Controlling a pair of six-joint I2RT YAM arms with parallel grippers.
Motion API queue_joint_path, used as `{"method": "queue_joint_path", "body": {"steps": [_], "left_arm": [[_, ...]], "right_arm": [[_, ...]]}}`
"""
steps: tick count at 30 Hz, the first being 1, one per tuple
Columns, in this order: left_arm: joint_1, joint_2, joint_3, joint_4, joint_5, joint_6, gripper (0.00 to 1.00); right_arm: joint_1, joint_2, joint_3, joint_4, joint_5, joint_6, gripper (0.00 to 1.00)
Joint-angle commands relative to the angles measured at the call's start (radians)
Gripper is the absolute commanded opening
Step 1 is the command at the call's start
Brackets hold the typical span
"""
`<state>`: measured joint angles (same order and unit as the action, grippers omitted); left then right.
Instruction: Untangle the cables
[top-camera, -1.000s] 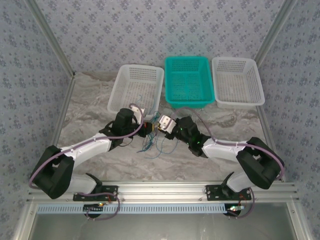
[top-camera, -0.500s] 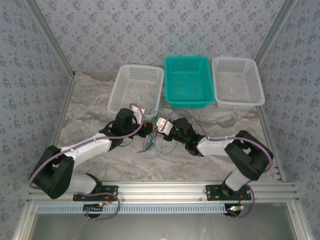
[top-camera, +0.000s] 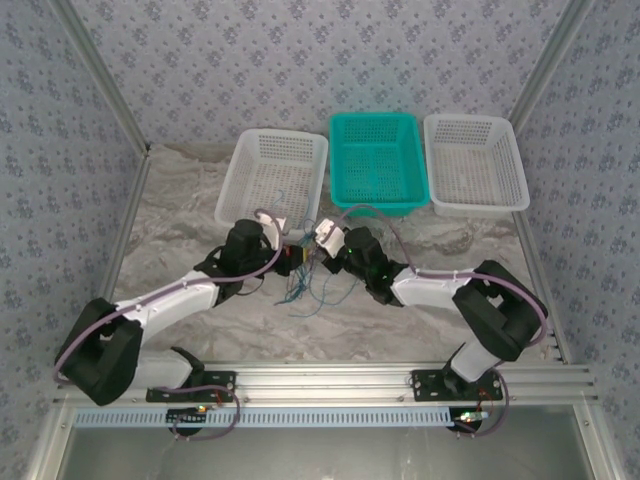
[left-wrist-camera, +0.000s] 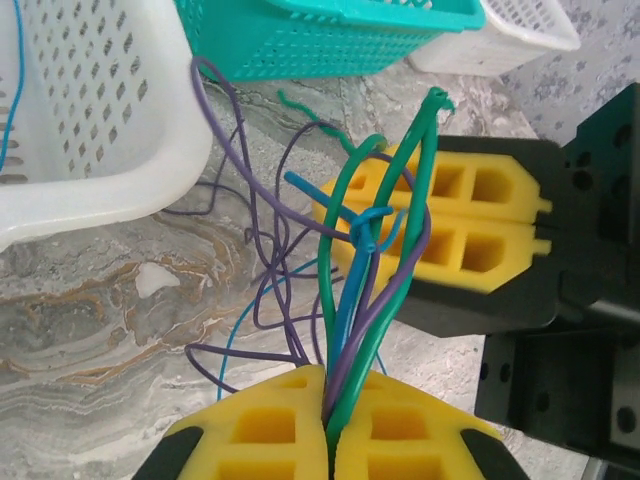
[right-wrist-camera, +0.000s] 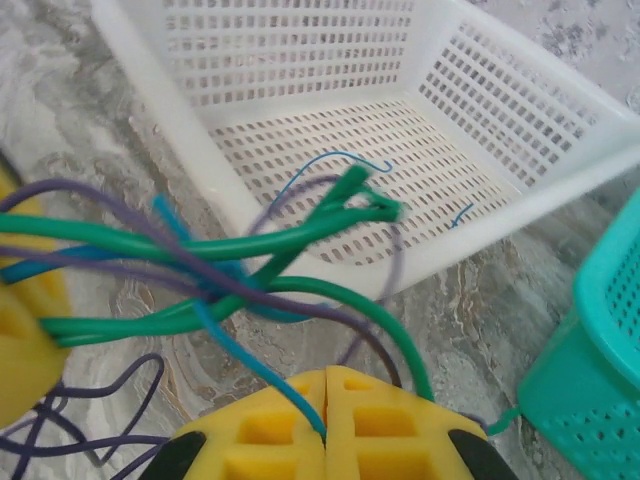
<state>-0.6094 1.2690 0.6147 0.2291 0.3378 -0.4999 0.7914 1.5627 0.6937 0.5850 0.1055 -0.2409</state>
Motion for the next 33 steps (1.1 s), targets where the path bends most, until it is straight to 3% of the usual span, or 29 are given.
{"method": "queue_joint_path", "body": {"steps": [1, 11, 16, 21, 25, 28, 31, 33], "left_arm": [[0.039, -0.087, -0.032, 0.078, -0.02, -0.054, 0.0], [0.123, -0.207, -0.039, 0.082, 0.009, -0.134, 0.0], [0.152, -0.229, -0.076, 0.089, 0.004, -0.155, 0.0], [0.152, -0.242, -0.074, 0.062, 0.044, -0.128, 0.0], [0.151, -0.244, -0.062, -0.014, 0.057, -0.077, 0.0], [0.151, -0.25, -0.07, -0.059, 0.029, -0.054, 0.0], [0.144, -0.224, -0.064, -0.052, 0.078, -0.023, 0.0], [0.113, -0.194, -0.039, -0.067, 0.107, 0.015, 0.0]], "right_arm": [[-0.02, -0.058, 0.004, -0.162, 0.219, 0.218, 0.0], [-0.1, -0.15, 0.017, -0.674, 0.576, 0.786, 0.0], [-0.18, -0.193, 0.003, -0.779, 0.594, 0.933, 0.0], [-0.22, -0.232, 0.0, -0.814, 0.589, 0.956, 0.0], [-0.309, -0.26, 0.041, -1.019, 0.58, 1.106, 0.0], [-0.37, -0.327, 0.003, -0.951, 0.488, 1.04, 0.0], [-0.392, -0.414, -0.091, -0.64, 0.132, 0.784, 0.0], [-0.385, -0.431, -0.099, -0.587, -0.129, 0.684, 0.0]]}}
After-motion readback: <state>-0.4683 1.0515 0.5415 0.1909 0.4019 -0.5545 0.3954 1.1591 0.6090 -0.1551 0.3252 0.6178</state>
